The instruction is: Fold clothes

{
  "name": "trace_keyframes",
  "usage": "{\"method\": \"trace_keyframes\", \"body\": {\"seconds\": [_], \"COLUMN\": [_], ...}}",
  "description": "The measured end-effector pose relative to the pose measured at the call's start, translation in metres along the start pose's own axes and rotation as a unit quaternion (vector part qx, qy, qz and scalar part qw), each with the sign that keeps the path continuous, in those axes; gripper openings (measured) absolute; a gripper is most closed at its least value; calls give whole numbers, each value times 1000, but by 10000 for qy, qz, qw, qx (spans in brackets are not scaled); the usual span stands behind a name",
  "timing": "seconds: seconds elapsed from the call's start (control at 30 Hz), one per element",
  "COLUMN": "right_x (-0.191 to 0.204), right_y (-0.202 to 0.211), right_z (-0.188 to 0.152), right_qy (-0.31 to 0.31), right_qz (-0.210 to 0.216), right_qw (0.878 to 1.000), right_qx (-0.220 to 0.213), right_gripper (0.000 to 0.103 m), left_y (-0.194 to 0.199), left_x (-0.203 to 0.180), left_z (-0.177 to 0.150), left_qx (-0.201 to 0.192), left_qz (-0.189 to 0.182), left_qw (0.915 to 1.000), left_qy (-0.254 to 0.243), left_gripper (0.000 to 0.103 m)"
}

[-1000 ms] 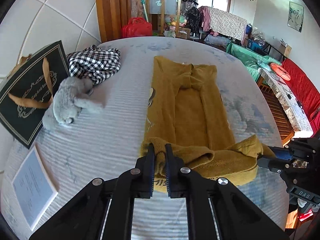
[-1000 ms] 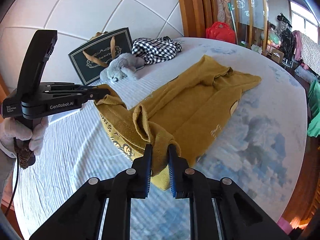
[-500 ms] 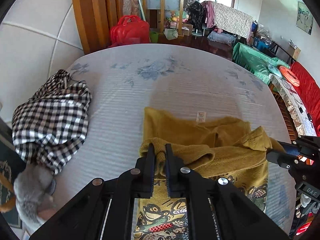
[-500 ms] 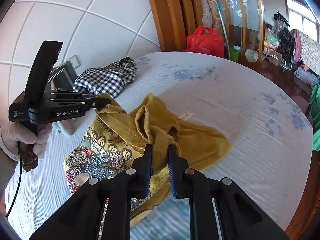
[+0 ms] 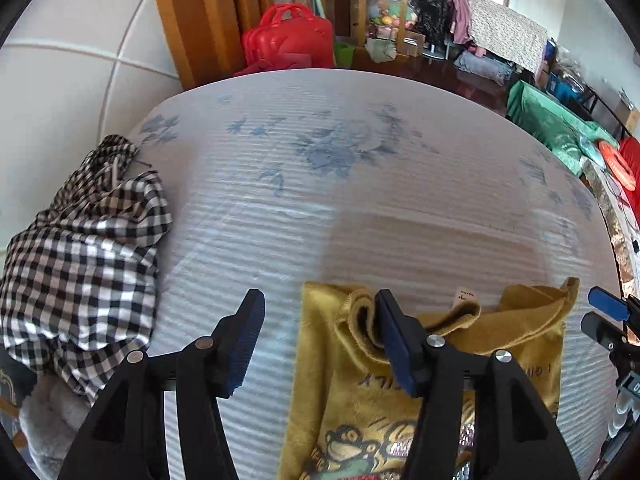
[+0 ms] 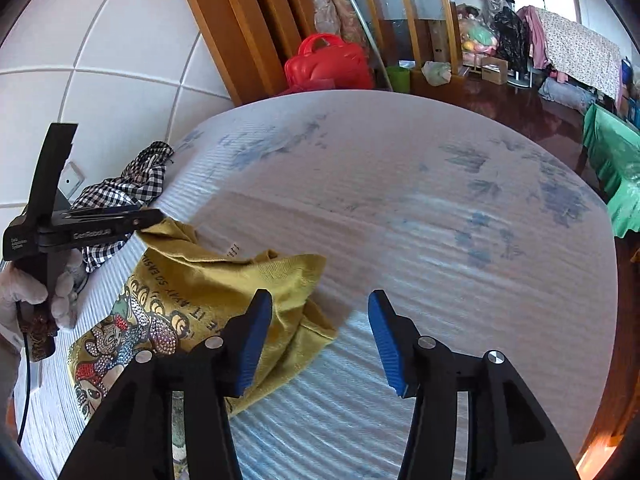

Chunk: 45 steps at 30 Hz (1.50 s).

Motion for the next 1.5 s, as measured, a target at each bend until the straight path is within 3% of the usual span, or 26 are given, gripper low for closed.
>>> {"method": "trace_keyframes", "body": {"seconds": [0.23, 0.4, 0.5, 0.57, 0.7, 0.77, 0.87, 0.93, 1.0, 1.13, 1.27, 1.37, 1.43, 1.5], "right_x": [8, 36, 46, 49, 57, 62, 55, 42, 40, 78, 125, 154, 165, 167], "right_y": [30, 36, 28, 18, -8, -23, -56, -74, -77, -64, -81, -91, -103, -124], "right_z": [-10, -26, -26, -19, -4, -3, -5, -1, 12, 44, 48, 38, 30, 28], "right_qy": [315, 916, 1275, 1602, 2218, 2439, 2819, 2878, 2928, 3252, 3523, 3692, 3817, 4036], "right_qz": [182, 496, 717, 815, 1420, 1832, 1803, 1593, 1586, 2267, 2700, 3109, 3188, 2854], "right_qw": [9993, 9934, 9868, 9808, 9592, 9432, 9255, 9239, 9242, 9057, 8812, 8554, 8424, 8438], "right_qx": [99, 481, 692, 758, 1028, 1315, 1773, 1955, 1870, 1499, 1627, 1878, 2076, 2087], "right_gripper": [50, 50, 31, 31, 31, 31, 30, 22, 23, 23, 23, 23, 23, 23], "left_y": [52, 76, 80, 80, 70, 62, 57, 60, 70, 101, 104, 97, 94, 91], "left_x": [41, 35, 28, 24, 21, 27, 37, 41, 43, 37, 30, 24, 21, 21], "left_z": [-73, -129, -152, -159, -169, -180, -189, -192, -196, -208, -221, -222, -222, -221], "left_qx": [143, 287, 334, 268, 354, 547, 646, 654, 617, 371, 381, 367, 355, 361], "left_qz": [252, 289, 445, 528, 894, 1236, 1517, 1662, 1822, 1739, 1633, 1578, 1558, 1580], "left_qw": [9974, 9920, 9855, 9811, 9714, 9621, 9465, 9379, 9293, 9143, 8998, 8924, 8888, 8864], "left_qy": [653, 1193, 1603, 1843, 2169, 2369, 2774, 2973, 3151, 3638, 4027, 4211, 4295, 4336], "left_gripper": [61, 61, 61, 61, 60, 60, 67, 68, 68, 68, 68, 68, 68, 68]}}
Point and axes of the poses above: each gripper's, at about its wrist camera, not at the fingertips, and y roughly against the way its jaws point, x to its left, z to its top, the point moved 10 cm from there along -y, roughly the way its jaws point
